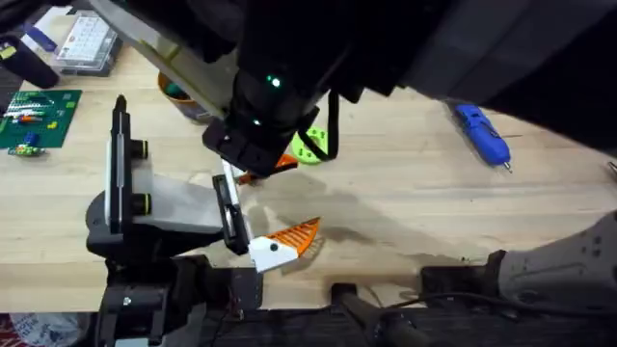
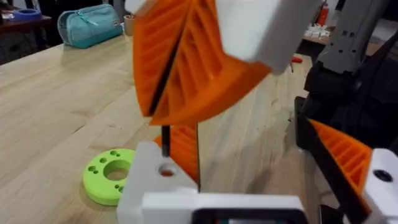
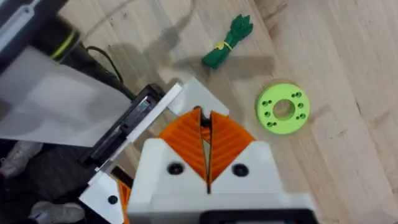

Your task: Pick up the gripper from the table and insert it into the empty holder that is missing its gripper. Then pick up a screw, insert it into the mounting hole, and use the screwdriver to tighten it. Finally, clean up the table by picking up the vegetable and placing it into the bucket.

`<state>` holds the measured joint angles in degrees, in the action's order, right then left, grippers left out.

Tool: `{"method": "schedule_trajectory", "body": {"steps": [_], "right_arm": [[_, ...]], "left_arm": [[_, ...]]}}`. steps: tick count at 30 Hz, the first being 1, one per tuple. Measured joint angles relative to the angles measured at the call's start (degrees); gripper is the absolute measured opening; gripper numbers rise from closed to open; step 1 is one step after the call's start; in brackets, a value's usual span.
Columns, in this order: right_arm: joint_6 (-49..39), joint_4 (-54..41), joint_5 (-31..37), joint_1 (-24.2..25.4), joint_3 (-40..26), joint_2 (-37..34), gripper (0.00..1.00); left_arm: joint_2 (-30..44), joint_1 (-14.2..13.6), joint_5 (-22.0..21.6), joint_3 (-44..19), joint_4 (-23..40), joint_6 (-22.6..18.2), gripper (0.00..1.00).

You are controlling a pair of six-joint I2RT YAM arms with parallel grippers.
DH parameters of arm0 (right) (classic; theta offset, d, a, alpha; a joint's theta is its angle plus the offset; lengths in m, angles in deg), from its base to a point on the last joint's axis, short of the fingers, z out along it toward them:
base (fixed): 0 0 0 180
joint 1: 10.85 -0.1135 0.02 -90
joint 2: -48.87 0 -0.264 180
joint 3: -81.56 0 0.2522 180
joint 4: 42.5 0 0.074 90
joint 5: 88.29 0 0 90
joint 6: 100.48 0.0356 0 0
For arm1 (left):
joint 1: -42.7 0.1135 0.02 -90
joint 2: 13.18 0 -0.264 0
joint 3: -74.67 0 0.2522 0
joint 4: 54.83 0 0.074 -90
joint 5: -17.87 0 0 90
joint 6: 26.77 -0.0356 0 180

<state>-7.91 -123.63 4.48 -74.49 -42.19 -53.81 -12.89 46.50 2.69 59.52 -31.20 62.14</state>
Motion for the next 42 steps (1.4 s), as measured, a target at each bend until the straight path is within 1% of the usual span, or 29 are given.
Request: {"method": "schedule_trajectory", "body": {"steps": [13, 23, 36, 39, 41, 42], "right_arm": [[0.02, -0.13, 0.00, 0.00, 0.00, -0.29, 0.005], [0.02, -0.35, -0.02, 0.00, 0.00, -3.26, 0.005], [0.04, -0.35, -0.02, 0.00, -0.04, -3.37, 0.011], [0.19, -0.50, 0.00, 0.00, -0.04, -3.46, 0.141], [0.30, -0.56, -0.02, 0.00, -0.04, -3.57, 0.270], [0.32, -0.55, 0.00, 0.00, -0.04, -3.59, 0.315]], "left_arm": [[0.01, 0.00, 0.00, 0.00, 0.00, -0.02, 0.991], [0.01, 0.00, 0.02, 0.00, 0.00, 0.31, 0.991], [0.02, 0.00, 0.02, 0.00, 0.00, 0.64, 0.991], [0.02, 0.00, 0.02, 0.00, 0.00, 0.60, 0.991], [0.02, 0.00, 0.02, 0.00, 0.00, 0.60, 0.991], [0.02, 0.00, 0.02, 0.00, 0.00, 0.60, 0.991]]}}
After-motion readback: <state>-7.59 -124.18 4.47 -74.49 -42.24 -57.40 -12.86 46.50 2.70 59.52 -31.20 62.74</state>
